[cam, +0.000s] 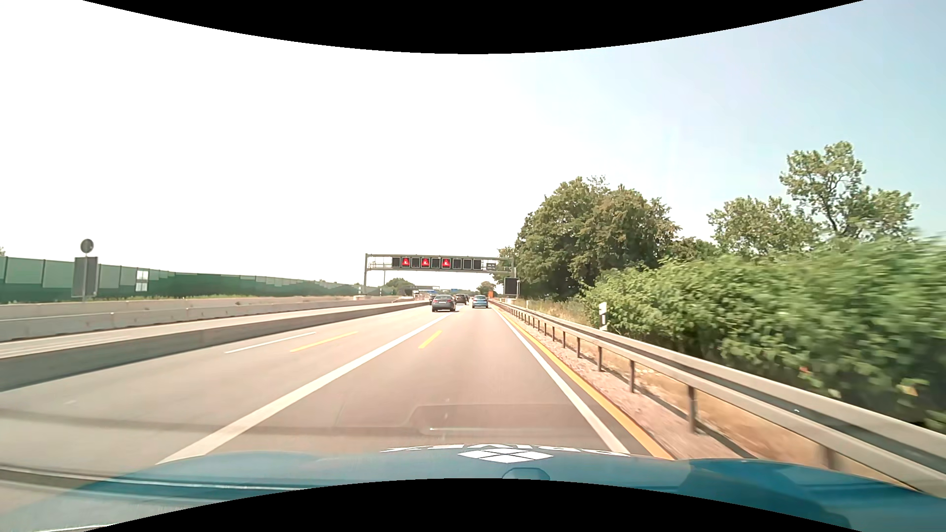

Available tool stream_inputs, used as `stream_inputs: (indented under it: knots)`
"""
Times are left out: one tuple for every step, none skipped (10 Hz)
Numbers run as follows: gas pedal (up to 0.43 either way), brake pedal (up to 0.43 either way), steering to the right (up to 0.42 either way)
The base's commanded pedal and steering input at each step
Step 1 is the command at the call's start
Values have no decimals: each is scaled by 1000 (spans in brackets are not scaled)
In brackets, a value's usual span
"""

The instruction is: Follow the waypoints while adhering to traffic rules and regulations

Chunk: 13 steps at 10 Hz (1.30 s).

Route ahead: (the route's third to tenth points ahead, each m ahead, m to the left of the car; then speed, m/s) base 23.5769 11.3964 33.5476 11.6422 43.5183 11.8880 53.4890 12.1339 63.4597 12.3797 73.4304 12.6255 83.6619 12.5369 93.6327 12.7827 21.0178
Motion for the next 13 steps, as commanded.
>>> stream_inputs:
  knots:
    - [169, 0, -4]
    - [169, 0, -4]
    - [169, 0, -4]
    - [169, 0, -4]
    - [169, 0, -4]
    - [169, 0, -4]
    - [169, 0, -4]
    - [157, 0, -3]
    - [157, 0, -3]
    - [150, 0, -2]
    - [150, 0, -2]
    - [150, 0, -1]
    - [150, 0, -1]
